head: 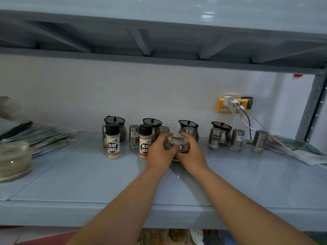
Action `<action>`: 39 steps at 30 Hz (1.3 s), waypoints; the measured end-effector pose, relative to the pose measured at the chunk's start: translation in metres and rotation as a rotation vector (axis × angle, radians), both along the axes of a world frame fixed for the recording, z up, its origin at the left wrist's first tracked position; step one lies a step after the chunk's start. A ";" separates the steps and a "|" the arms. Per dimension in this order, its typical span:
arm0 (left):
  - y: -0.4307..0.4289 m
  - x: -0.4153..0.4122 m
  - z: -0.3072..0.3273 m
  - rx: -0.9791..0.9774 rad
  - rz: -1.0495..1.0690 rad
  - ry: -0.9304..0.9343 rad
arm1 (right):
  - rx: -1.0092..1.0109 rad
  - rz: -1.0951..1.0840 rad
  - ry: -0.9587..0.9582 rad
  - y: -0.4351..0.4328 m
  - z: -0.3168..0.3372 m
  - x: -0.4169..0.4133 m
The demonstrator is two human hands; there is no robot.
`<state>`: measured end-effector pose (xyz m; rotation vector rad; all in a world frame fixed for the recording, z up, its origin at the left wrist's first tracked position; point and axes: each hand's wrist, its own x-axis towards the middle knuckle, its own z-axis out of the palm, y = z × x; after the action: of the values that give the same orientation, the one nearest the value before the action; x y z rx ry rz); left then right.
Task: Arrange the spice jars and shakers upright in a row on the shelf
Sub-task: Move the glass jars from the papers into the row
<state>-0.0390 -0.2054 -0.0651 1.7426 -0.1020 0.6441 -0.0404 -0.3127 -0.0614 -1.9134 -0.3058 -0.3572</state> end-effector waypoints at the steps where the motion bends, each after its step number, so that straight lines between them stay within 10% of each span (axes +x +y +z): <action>1: 0.000 0.000 -0.001 0.015 0.010 -0.004 | -0.002 -0.004 -0.005 0.000 -0.001 0.001; 39: 0.002 -0.011 -0.007 0.279 -0.015 0.176 | -0.079 -0.033 -0.085 -0.007 -0.005 -0.003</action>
<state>-0.0503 -0.2035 -0.0724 2.0581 -0.0848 0.4790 -0.0436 -0.3198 -0.0664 -1.9857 -0.3495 -0.4551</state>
